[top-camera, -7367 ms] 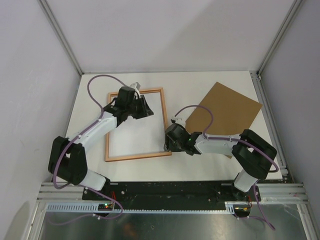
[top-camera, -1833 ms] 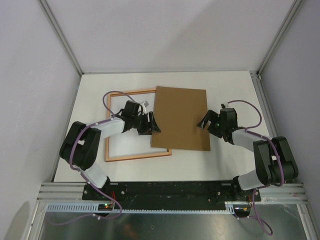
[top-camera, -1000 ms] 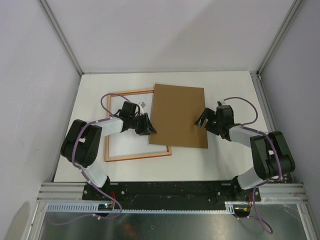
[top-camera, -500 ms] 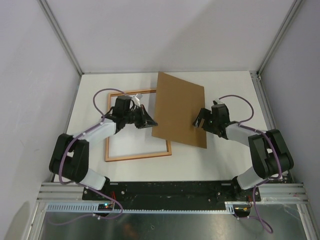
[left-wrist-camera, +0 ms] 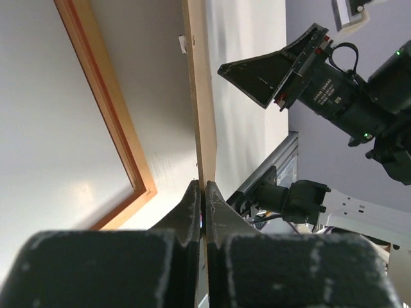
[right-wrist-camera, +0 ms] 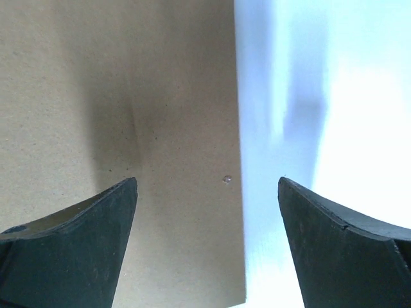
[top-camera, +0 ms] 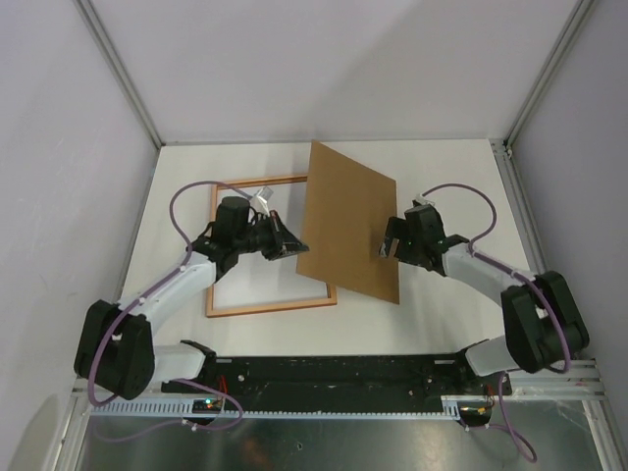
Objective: Put the photo into the frame
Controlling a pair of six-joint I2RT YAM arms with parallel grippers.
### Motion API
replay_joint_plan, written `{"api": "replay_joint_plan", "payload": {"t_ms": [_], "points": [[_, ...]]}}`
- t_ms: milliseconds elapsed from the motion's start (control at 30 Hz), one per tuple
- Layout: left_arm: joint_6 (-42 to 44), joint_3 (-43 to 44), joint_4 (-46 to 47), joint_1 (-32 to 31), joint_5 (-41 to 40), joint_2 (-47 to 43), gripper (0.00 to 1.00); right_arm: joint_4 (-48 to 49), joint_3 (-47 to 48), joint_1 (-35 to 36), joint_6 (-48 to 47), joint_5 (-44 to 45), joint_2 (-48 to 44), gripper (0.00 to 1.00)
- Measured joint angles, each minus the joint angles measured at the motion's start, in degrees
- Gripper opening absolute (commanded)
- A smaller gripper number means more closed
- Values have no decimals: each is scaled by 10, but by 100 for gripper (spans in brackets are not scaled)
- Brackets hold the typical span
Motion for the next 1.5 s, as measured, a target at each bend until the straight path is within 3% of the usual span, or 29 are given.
{"api": "replay_joint_plan", "payload": {"t_ms": [233,433,567,733,933,1333,1433,1500], "points": [[-27,0,-13,-26,-34,-25,0,-85,24,76,-23,125,-122,96],[-54,0,-22,-49,-65,-30,0,-89,42,311,-72,282,-213,96],[-65,9,-30,-57,-77,-31,0,-73,44,479,-127,400,-195,97],[-70,29,-38,-66,-87,-31,0,-40,44,586,-199,514,-107,98],[-71,41,-52,-74,-97,-32,0,12,44,610,-274,598,-16,99],[-76,42,-69,-79,-109,-53,0,192,21,567,-371,724,83,89],[-77,42,-73,-79,-110,-61,0,231,8,563,-388,741,96,85],[-80,42,-78,-79,-110,-66,0,269,-1,558,-406,751,96,75]]}}
